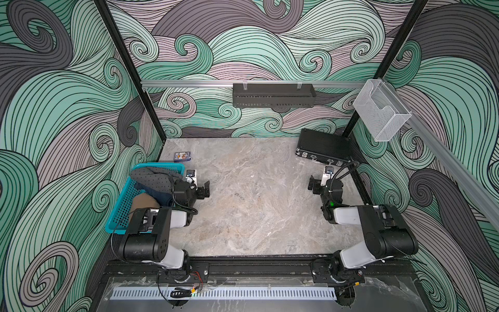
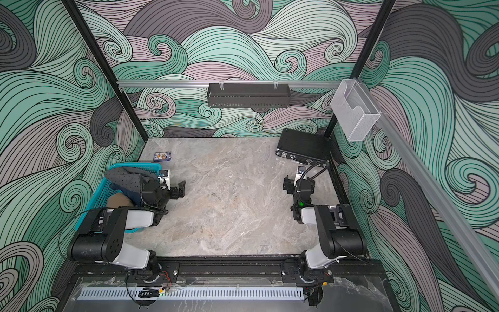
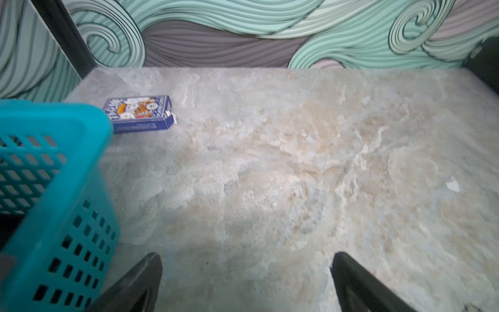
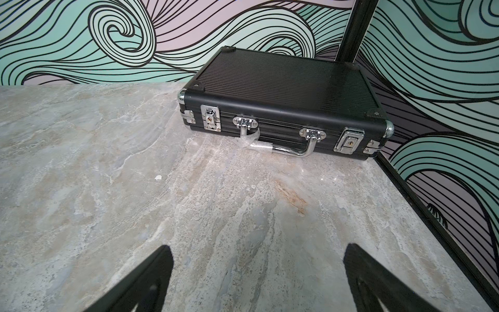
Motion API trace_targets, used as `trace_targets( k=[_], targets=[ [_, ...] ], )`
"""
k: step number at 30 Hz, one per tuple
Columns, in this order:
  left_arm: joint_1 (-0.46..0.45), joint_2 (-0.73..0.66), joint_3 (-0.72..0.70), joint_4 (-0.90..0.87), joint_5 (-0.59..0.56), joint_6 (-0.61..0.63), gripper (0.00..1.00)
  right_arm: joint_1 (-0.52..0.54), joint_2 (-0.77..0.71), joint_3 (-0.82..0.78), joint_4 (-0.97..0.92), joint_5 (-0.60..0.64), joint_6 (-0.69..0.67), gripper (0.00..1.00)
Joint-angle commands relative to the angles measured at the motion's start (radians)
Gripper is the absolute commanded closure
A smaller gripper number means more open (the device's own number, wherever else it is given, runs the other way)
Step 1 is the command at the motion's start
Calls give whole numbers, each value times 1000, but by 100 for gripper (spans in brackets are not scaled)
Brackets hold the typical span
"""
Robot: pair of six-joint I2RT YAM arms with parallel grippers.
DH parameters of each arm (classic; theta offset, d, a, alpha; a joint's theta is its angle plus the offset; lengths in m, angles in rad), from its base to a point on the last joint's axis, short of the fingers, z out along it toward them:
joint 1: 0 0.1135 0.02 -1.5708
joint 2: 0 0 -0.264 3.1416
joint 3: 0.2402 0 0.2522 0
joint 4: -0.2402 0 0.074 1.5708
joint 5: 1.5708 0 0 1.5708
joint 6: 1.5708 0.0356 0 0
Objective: Roll up the skirts
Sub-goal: Reset both arms
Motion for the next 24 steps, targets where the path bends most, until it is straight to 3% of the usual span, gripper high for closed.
trace_targets(
  k=[1, 24],
  targets=[
    [40, 32, 95, -91, 33, 30, 2, -5, 2, 2, -2, -6, 9, 1],
    [54, 38, 119, -127, -4, -11, 1, -5, 1, 3, -2, -7, 9, 1]
  ],
)
